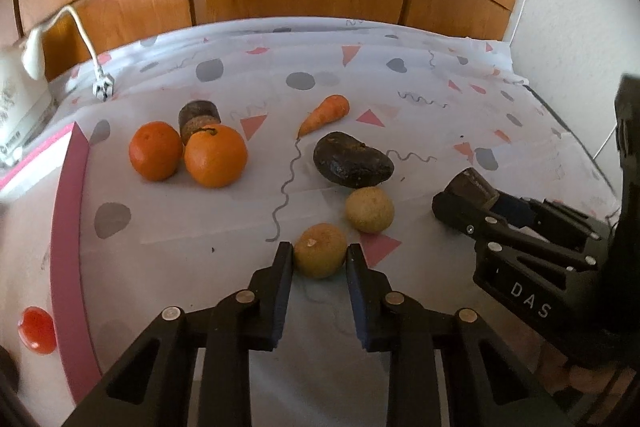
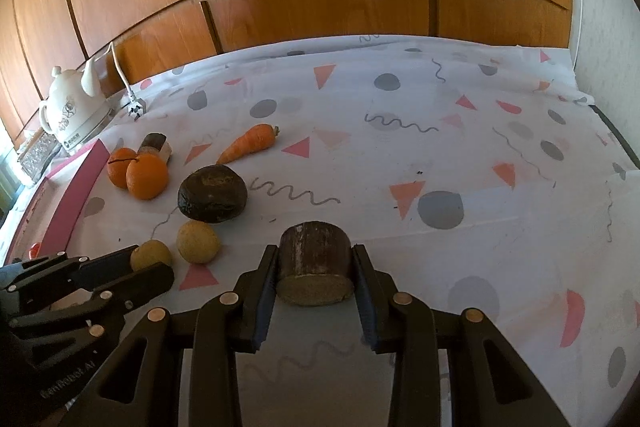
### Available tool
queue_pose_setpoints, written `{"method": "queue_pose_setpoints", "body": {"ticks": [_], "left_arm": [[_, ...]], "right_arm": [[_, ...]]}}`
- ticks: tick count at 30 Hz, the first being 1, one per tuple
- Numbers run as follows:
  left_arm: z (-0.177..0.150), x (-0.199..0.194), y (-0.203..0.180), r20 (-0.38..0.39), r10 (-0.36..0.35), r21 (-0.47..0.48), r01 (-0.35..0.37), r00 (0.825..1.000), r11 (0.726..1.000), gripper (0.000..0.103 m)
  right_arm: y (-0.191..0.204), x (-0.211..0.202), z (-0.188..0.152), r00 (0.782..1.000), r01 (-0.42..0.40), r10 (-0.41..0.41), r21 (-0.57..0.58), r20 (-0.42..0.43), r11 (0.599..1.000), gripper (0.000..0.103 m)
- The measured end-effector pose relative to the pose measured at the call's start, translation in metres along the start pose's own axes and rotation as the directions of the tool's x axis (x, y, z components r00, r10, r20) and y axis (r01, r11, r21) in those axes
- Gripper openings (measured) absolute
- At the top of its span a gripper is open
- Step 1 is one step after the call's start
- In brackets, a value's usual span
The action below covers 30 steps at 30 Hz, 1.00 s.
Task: Organize fruits
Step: 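Grasp the small round potato with the left gripper while the right gripper holds the yam piece, then place the potato in the tray with the left gripper while the right gripper places the yam piece there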
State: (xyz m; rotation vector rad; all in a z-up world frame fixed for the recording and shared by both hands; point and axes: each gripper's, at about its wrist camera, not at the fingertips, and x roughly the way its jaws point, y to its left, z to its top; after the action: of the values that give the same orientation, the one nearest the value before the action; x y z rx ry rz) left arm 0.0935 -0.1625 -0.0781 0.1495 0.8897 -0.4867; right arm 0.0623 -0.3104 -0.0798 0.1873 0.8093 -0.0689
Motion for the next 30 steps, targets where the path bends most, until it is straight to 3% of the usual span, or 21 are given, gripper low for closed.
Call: {"method": "queue_pose_setpoints", "body": {"ticks": [30], "left_arm": [[-0.021,-0.038,0.028,0.001,0.061,-0.103,-0.061,0.998,0.993,0.026]], "right_arm": [[0.016,-0.005,-0.006,0.996,0.083,-0.085,-0.09,-0.011,0.992,0.036]]}}
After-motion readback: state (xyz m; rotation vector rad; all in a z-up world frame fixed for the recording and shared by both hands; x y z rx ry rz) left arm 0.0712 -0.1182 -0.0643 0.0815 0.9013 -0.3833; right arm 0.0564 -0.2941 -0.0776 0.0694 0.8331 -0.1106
